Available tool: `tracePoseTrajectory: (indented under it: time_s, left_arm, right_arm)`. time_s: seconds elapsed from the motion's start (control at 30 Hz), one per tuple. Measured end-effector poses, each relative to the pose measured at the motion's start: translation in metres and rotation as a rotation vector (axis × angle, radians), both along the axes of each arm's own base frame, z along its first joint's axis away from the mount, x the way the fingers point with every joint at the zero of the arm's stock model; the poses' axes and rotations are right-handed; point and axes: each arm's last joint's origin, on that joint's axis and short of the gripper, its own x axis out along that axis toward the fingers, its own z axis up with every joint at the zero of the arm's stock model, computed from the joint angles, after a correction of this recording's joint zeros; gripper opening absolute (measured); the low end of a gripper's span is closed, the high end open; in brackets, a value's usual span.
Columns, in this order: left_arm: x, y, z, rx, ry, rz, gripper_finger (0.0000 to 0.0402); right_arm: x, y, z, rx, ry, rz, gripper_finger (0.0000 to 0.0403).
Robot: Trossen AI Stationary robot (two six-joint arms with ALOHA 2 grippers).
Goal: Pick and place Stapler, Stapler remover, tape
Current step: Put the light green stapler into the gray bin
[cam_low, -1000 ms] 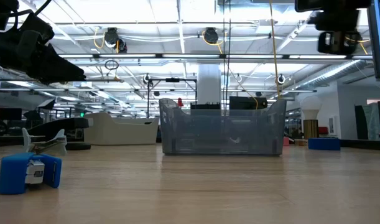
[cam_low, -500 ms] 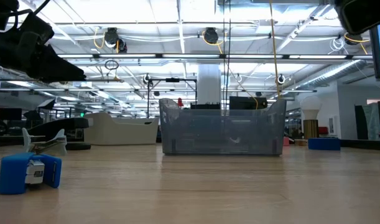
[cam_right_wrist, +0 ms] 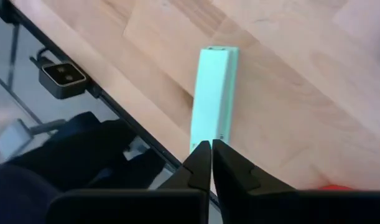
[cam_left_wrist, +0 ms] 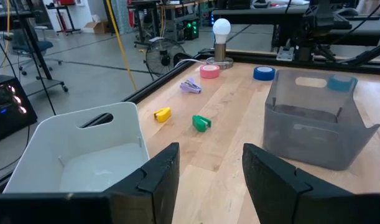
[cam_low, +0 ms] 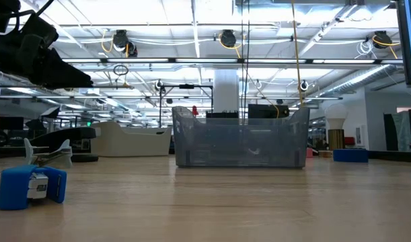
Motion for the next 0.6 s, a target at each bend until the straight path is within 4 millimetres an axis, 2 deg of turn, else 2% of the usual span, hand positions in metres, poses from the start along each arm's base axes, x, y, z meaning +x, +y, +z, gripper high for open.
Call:
tracePoseTrajectory:
  time_s: [0.27,0.43,0.6]
  left_arm:
    - [0.000,0.000,0.000,0.000,-0.001,0.000,0.0175]
    - [0.000,0.000,0.000,0.000,0.000,0.000,0.0175]
    - [0.000,0.000,0.000,0.003,0.001,0.000,0.0175]
  right_arm:
    - [0.014,0.029,-0.016,-0.040,0.084,0.082,0.0001]
    - [0.013,0.026,-0.020,0.028,0.161,0.194,0.0001]
    - [0.011,0.025,-0.028,0.041,0.188,0.192,0.0003]
